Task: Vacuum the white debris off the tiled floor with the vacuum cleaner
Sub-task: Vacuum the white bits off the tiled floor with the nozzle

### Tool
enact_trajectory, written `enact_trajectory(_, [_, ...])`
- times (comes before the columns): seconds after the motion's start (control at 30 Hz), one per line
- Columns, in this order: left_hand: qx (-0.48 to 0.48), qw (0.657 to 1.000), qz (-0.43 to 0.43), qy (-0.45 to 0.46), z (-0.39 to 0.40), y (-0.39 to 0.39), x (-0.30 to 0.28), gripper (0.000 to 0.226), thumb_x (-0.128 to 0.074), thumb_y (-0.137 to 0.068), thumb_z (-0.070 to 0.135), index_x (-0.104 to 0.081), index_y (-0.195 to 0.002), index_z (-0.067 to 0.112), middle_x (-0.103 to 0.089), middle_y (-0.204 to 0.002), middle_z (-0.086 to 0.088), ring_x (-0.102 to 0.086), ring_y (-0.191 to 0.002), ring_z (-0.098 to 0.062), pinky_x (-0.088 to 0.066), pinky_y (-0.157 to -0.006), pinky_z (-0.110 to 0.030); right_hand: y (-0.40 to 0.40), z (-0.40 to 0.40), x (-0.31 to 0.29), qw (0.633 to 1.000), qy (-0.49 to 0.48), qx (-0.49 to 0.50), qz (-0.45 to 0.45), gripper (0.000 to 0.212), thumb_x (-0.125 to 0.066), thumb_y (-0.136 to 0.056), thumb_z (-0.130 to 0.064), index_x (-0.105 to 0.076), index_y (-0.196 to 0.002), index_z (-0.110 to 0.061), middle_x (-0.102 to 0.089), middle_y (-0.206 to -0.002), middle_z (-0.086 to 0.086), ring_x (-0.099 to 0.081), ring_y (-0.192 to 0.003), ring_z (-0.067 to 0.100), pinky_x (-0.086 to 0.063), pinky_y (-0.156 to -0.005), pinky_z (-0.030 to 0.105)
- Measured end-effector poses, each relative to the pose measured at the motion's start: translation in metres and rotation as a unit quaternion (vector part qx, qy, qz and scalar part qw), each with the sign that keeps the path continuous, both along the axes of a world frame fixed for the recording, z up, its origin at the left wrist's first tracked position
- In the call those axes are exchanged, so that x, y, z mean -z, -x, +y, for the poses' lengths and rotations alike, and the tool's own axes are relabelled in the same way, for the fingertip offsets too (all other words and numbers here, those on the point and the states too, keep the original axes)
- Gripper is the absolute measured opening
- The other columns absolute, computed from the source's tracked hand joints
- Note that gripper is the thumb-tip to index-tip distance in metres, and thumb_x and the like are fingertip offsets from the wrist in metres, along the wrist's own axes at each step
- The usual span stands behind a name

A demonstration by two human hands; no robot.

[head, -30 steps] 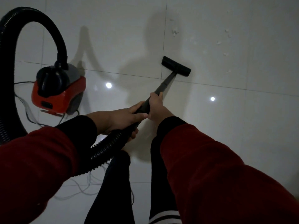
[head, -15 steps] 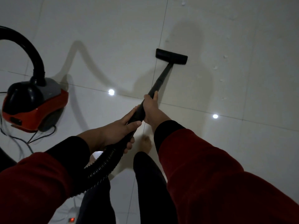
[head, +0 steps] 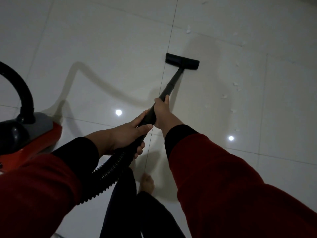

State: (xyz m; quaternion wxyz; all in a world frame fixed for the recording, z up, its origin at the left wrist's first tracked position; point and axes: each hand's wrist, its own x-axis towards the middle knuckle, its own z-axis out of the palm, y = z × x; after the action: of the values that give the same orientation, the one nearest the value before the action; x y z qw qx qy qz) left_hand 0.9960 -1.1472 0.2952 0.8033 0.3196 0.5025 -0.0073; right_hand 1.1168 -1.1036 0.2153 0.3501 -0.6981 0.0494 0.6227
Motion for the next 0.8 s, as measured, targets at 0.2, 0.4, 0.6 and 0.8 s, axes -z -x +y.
enact_trajectory(0.2, [0.005,1.0,-0.011,-0.008,0.073,-0.02,0.019,0.056,-0.043,-0.099,0.032,-0.015,-0.138,0.06,-0.047,-0.066,-0.011,-0.051,-0.042,-0.014,-0.046,-0.041,-0.025,-0.022,0.073,0.011,1.0,-0.01,0.022,-0.002,0.062,-0.039,-0.099,-0.02,-0.014,-0.146,-0.051,-0.049,-0.119,0.008,-0.05,-0.054,0.018,-0.048,-0.051,0.03])
enact_trajectory(0.4, [0.026,1.0,-0.012,-0.007,0.166,-0.028,0.025,0.054,-0.044,-0.098,0.033,-0.017,-0.136,0.062,-0.049,-0.064,-0.009,-0.051,-0.043,-0.014,-0.046,-0.043,-0.025,-0.034,0.157,0.012,0.998,-0.018,0.055,-0.02,0.062,-0.039,-0.099,-0.017,-0.016,-0.147,-0.048,-0.048,-0.083,0.003,-0.047,-0.055,0.017,-0.048,-0.05,0.029])
enact_trajectory(0.6, [0.045,0.999,-0.007,-0.001,0.243,-0.025,0.002,0.053,-0.044,-0.098,0.032,-0.018,-0.131,0.064,-0.051,-0.062,-0.008,-0.051,-0.043,-0.013,-0.045,-0.042,-0.024,-0.032,0.225,-0.01,0.998,-0.002,0.068,-0.018,0.061,-0.039,-0.099,-0.02,-0.015,-0.147,-0.05,-0.051,-0.098,0.007,-0.05,-0.063,0.018,-0.046,-0.05,0.029])
enact_trajectory(0.8, [0.034,0.999,-0.011,0.009,0.297,-0.045,0.002,0.054,-0.043,-0.099,0.031,-0.018,-0.136,0.061,-0.048,-0.065,-0.01,-0.05,-0.042,-0.013,-0.046,-0.042,-0.024,-0.05,0.284,-0.002,0.999,0.005,0.047,-0.021,0.062,-0.039,-0.098,-0.021,-0.014,-0.146,-0.052,-0.053,-0.106,0.011,-0.05,-0.059,0.018,-0.046,-0.05,0.028])
